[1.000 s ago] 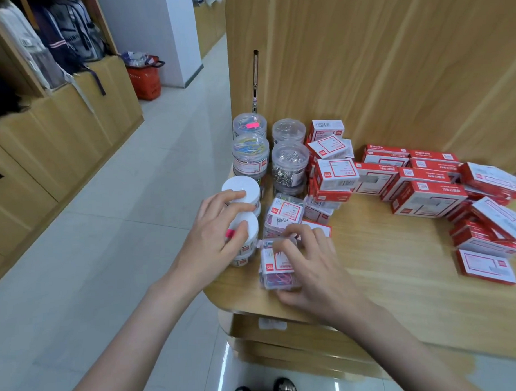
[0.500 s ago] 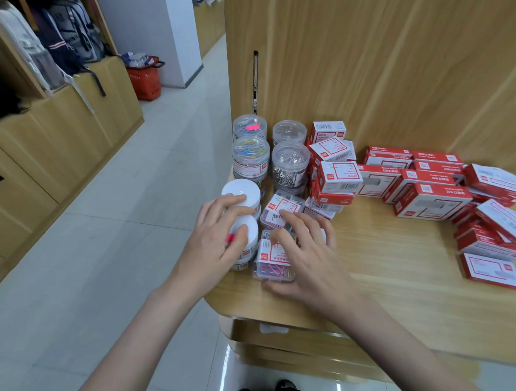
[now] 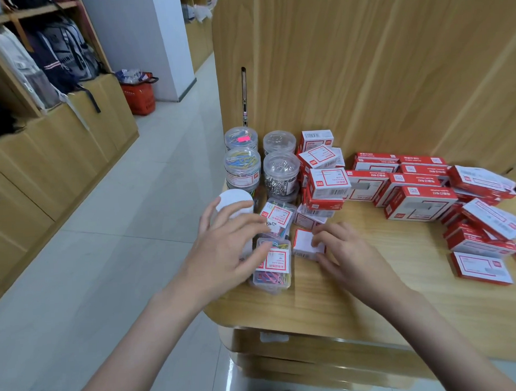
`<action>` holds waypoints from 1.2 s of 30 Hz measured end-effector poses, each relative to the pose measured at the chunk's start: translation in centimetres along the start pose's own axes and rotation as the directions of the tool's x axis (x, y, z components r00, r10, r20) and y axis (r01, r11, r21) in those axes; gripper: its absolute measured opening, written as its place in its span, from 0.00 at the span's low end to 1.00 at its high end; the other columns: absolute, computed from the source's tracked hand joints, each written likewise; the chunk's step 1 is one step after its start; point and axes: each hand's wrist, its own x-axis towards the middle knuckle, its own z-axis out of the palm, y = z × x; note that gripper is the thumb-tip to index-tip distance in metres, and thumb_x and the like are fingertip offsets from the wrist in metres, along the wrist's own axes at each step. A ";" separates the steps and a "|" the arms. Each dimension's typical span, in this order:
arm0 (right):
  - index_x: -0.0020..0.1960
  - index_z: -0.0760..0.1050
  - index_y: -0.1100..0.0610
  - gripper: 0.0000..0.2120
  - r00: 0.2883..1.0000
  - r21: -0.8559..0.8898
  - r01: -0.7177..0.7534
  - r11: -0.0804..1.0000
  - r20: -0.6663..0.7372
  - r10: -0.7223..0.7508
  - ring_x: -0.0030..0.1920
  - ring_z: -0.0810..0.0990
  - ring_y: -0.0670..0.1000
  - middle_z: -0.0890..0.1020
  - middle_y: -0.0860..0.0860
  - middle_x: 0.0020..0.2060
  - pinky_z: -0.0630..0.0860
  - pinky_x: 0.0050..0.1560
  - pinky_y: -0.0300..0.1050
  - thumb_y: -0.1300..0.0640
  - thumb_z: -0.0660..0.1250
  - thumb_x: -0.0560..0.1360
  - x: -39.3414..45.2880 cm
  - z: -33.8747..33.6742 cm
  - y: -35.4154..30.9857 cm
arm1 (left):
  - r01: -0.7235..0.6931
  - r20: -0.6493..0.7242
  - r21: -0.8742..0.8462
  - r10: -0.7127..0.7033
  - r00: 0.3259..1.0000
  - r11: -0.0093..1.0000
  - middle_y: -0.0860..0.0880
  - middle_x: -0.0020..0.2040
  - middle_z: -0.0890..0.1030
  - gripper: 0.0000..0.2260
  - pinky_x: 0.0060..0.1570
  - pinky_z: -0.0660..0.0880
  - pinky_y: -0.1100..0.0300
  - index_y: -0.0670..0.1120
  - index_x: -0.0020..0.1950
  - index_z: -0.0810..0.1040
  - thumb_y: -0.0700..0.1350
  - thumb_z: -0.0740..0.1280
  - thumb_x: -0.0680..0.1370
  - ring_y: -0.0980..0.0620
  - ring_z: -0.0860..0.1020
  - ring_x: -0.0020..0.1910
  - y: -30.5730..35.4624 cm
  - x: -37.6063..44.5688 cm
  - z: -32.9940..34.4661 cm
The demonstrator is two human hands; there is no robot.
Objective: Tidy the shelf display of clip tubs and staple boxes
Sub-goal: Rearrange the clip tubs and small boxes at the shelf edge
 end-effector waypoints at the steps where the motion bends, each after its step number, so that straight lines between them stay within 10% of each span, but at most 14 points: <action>1: 0.42 0.75 0.58 0.08 1.000 0.005 -0.014 1.000 -0.028 0.014 0.43 0.77 0.59 0.80 0.53 0.44 0.77 0.41 0.51 0.62 0.72 0.66 0.1 -0.2 -0.1 | -0.045 0.031 0.031 0.045 0.999 0.998 0.56 0.52 0.80 0.16 0.68 0.52 0.47 0.50 0.51 0.81 0.57 0.60 0.74 0.54 0.68 0.63 0.1 0.0 0.1; 8: 0.67 0.68 0.53 0.25 0.998 0.061 0.038 0.997 0.043 -0.041 0.59 0.74 0.56 0.73 0.55 0.62 0.71 0.52 0.47 0.63 0.62 0.70 1.7 0.1 -1.4 | -0.280 0.213 0.203 0.237 0.948 0.938 0.56 0.56 0.79 0.20 0.66 0.53 0.39 0.56 0.58 0.72 0.62 0.59 0.69 0.48 0.68 0.63 0.5 -1.0 1.4; 18: 0.64 0.71 0.59 0.25 0.989 0.168 0.068 0.983 0.117 -0.089 0.62 0.73 0.60 0.68 0.57 0.68 0.74 0.57 0.53 0.74 0.60 0.69 3.2 0.3 -0.4 | -0.287 0.215 0.223 0.240 0.947 0.932 0.54 0.56 0.79 0.25 0.66 0.55 0.43 0.53 0.58 0.76 0.55 0.76 0.63 0.52 0.71 0.57 0.6 -1.4 1.2; 23: 0.65 0.70 0.61 0.22 0.987 0.183 0.084 0.980 0.122 -0.107 0.65 0.71 0.59 0.67 0.59 0.68 0.64 0.62 0.40 0.65 0.64 0.71 2.5 0.5 -0.4 | -0.283 0.246 0.336 0.206 0.947 0.898 0.53 0.56 0.78 0.30 0.66 0.57 0.44 0.51 0.58 0.70 0.56 0.77 0.61 0.50 0.71 0.55 0.9 -1.6 1.8; 29: 0.65 0.69 0.60 0.23 0.992 0.183 0.058 0.981 0.102 -0.078 0.64 0.71 0.61 0.67 0.60 0.67 0.72 0.60 0.58 0.60 0.64 0.71 2.3 1.2 -0.6 | -0.244 0.206 0.343 0.181 0.962 0.907 0.53 0.55 0.78 0.30 0.62 0.61 0.46 0.51 0.59 0.69 0.55 0.76 0.61 0.50 0.73 0.52 1.2 -1.5 2.1; 36: 0.63 0.72 0.59 0.21 0.997 0.265 0.073 0.961 -0.045 -0.063 0.62 0.69 0.49 0.73 0.56 0.60 0.62 0.64 0.35 0.49 0.63 0.73 0.1 -0.4 -1.3 | -0.244 0.222 0.280 0.185 0.957 0.929 0.49 0.60 0.76 0.27 0.66 0.55 0.46 0.50 0.61 0.72 0.62 0.61 0.67 0.49 0.67 0.63 0.5 -1.4 0.7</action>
